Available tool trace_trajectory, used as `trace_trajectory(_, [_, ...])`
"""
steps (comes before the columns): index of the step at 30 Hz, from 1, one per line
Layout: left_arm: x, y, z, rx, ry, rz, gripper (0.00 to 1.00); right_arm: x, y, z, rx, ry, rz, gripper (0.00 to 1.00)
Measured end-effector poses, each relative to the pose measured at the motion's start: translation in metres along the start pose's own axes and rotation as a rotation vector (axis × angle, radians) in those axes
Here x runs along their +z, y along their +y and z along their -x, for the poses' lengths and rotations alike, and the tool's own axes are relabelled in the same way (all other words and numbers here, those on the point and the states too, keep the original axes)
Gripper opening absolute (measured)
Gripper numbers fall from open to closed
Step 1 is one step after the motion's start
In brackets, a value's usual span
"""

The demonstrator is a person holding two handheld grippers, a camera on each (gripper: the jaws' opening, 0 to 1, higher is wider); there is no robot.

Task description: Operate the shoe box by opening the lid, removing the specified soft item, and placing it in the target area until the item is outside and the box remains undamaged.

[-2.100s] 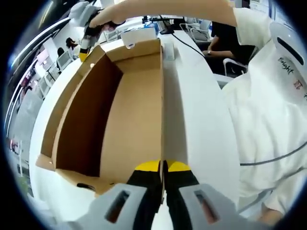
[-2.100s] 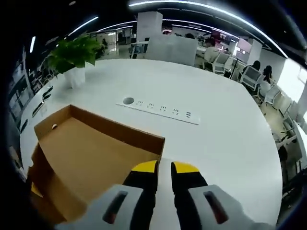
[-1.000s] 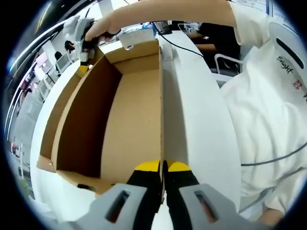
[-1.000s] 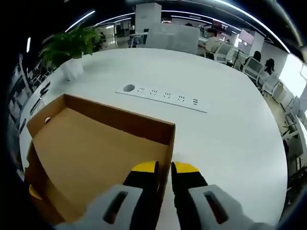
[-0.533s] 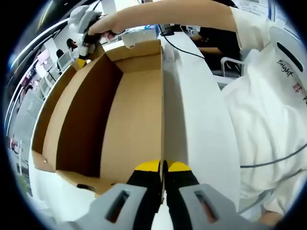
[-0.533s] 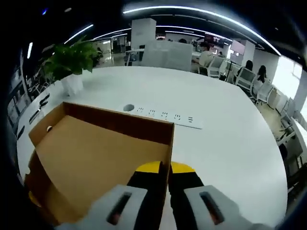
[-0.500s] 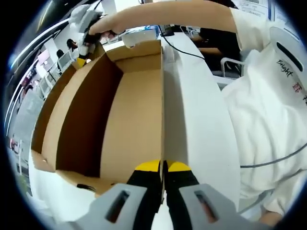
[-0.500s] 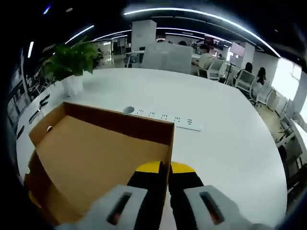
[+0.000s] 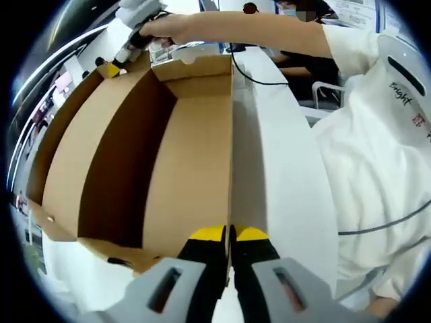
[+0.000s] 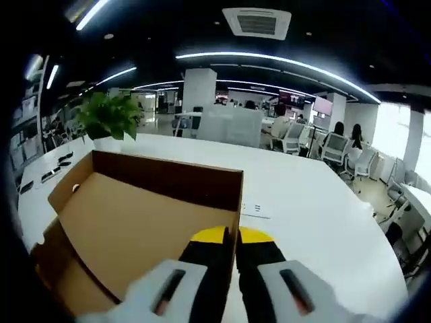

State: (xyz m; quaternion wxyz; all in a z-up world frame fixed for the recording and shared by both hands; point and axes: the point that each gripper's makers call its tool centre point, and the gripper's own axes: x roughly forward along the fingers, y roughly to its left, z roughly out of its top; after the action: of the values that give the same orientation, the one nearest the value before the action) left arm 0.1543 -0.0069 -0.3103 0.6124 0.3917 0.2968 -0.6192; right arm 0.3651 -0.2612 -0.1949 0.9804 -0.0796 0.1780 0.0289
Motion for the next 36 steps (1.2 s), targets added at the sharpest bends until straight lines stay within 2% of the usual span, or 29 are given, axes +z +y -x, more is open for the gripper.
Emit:
trace_trajectory(7, [0.0,0.0,0.0,0.003,-0.001,0.003,0.02,0.008,-0.003,0.014,-0.011,-0.061,0.009,0.02])
trace_trajectory(9, [0.0,0.001,0.001,0.003,0.002,0.015,0.02,0.021,-0.002,0.022,-0.005,-0.139,0.029,0.02])
trace_trajectory(10, [0.0,0.001,0.001,-0.001,0.003,0.022,0.02,0.021,-0.004,0.018,-0.019,-0.116,0.037,0.02])
trace_trajectory(12, [0.0,0.002,0.0,-0.007,0.012,0.032,0.02,0.03,-0.002,0.023,-0.021,-0.158,0.058,0.02])
trace_trajectory(13, [0.0,0.002,0.0,-0.007,0.014,0.035,0.02,0.029,-0.002,0.023,-0.025,-0.157,0.065,0.02])
trace_trajectory(15, [0.0,0.002,0.0,0.0,0.018,0.038,0.02,0.032,-0.002,0.028,-0.018,-0.189,0.037,0.02])
trace_trajectory(19, [0.001,0.004,-0.001,0.027,0.015,0.038,0.04,0.03,-0.003,0.036,0.001,-0.207,-0.012,0.0])
trace_trajectory(24, [0.0,0.004,-0.003,0.054,0.05,0.025,0.05,0.027,-0.002,0.054,0.028,-0.242,-0.06,0.0])
trace_trajectory(25, [0.0,0.005,-0.003,0.057,0.05,0.019,0.05,0.026,-0.001,0.056,0.04,-0.246,-0.085,0.0])
trace_trajectory(26, [0.0,0.006,-0.002,0.074,0.038,-0.027,0.06,0.024,-0.002,0.059,0.047,-0.247,-0.099,0.0])
trace_trajectory(29, [0.0,0.005,-0.001,0.097,0.022,-0.041,0.07,0.018,-0.003,0.071,0.044,-0.268,-0.084,0.0])
trace_trajectory(36, [0.0,0.006,-0.001,0.095,0.019,-0.041,0.07,0.012,0.003,0.09,0.011,-0.308,-0.036,0.0])
